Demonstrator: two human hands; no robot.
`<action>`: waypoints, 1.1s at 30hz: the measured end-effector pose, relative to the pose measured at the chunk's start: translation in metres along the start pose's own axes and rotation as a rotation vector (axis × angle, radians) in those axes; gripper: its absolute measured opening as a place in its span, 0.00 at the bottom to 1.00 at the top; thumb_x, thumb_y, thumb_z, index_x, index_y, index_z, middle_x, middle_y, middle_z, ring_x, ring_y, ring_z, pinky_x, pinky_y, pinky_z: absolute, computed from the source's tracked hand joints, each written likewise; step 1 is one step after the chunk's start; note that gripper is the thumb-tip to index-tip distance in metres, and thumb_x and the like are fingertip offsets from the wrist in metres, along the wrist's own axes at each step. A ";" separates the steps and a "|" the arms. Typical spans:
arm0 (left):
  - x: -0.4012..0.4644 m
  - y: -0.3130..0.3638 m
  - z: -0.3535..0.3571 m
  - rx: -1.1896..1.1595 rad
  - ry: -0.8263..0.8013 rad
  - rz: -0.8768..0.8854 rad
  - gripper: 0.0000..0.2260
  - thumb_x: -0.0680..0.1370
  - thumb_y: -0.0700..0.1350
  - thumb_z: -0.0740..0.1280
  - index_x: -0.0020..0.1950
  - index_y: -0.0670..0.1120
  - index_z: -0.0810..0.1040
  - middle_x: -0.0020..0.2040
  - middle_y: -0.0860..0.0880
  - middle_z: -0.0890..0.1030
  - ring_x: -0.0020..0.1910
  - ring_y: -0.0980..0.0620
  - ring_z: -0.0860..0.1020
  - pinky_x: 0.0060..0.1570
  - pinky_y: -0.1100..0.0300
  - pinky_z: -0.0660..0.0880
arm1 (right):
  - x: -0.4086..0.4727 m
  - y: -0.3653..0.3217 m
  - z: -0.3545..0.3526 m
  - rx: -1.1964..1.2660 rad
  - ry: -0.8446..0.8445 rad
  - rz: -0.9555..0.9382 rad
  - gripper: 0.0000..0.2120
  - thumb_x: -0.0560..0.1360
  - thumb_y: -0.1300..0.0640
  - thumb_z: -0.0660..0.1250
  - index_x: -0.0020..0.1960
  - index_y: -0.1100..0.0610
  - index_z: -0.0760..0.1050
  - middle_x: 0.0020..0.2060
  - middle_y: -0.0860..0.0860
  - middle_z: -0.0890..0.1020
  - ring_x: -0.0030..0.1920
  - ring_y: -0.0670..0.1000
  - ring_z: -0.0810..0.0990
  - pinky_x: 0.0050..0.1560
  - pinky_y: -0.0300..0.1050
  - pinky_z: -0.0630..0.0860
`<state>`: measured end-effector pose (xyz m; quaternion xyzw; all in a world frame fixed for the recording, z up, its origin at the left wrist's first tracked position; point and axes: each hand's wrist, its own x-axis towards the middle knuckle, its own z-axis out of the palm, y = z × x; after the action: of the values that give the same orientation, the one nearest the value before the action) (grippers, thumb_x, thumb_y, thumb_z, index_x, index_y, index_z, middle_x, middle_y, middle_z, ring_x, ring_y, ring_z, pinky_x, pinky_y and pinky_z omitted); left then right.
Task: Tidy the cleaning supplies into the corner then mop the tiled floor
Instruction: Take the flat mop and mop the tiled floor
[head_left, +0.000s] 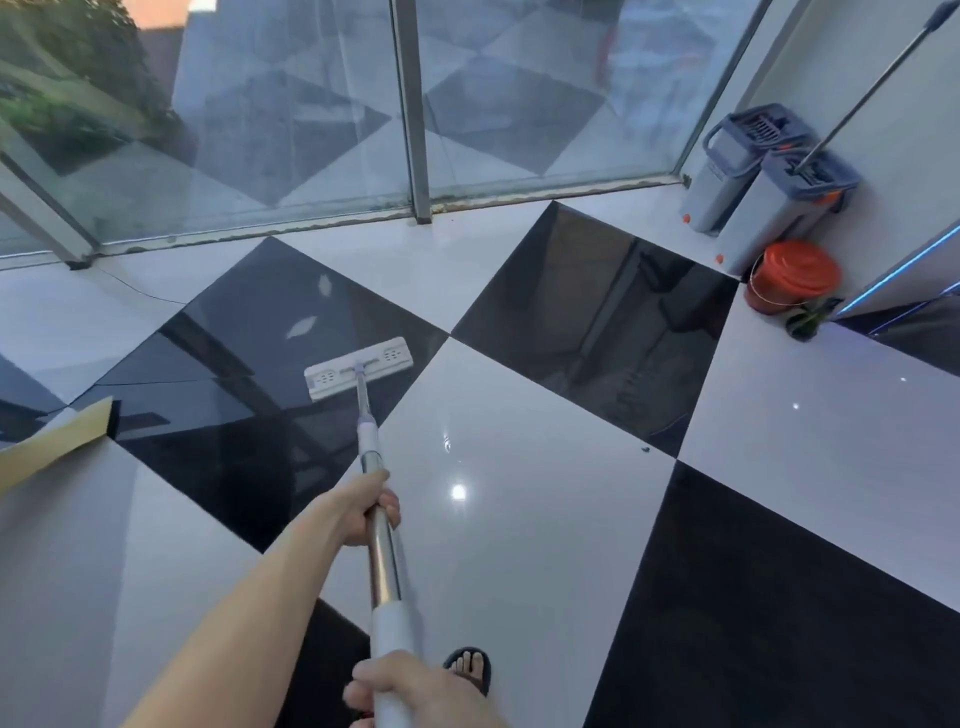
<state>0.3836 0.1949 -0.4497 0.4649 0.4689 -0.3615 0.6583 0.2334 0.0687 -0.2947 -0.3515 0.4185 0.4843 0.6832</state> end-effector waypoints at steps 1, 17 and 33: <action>0.007 0.017 0.001 0.004 0.001 -0.002 0.12 0.83 0.45 0.56 0.40 0.45 0.63 0.21 0.51 0.62 0.13 0.56 0.61 0.14 0.70 0.62 | 0.000 -0.011 0.006 -0.010 -0.009 0.001 0.08 0.64 0.66 0.73 0.28 0.68 0.79 0.30 0.57 0.80 0.25 0.51 0.77 0.37 0.41 0.73; 0.024 0.031 0.077 -0.011 0.055 0.063 0.09 0.83 0.45 0.57 0.43 0.44 0.66 0.27 0.50 0.62 0.14 0.56 0.61 0.16 0.70 0.64 | -0.026 -0.087 -0.047 -0.020 -0.053 0.002 0.12 0.75 0.58 0.65 0.36 0.64 0.72 0.25 0.56 0.76 0.21 0.50 0.73 0.25 0.37 0.71; -0.081 -0.187 0.208 -0.089 0.001 0.026 0.08 0.82 0.41 0.56 0.43 0.43 0.64 0.23 0.49 0.62 0.13 0.56 0.61 0.16 0.72 0.62 | -0.081 -0.020 -0.210 0.022 0.002 0.013 0.10 0.77 0.57 0.63 0.40 0.62 0.73 0.22 0.55 0.73 0.15 0.49 0.72 0.17 0.33 0.70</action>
<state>0.2469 -0.0570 -0.3971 0.4412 0.4789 -0.3316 0.6827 0.1897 -0.1529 -0.3037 -0.3415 0.4267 0.4836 0.6837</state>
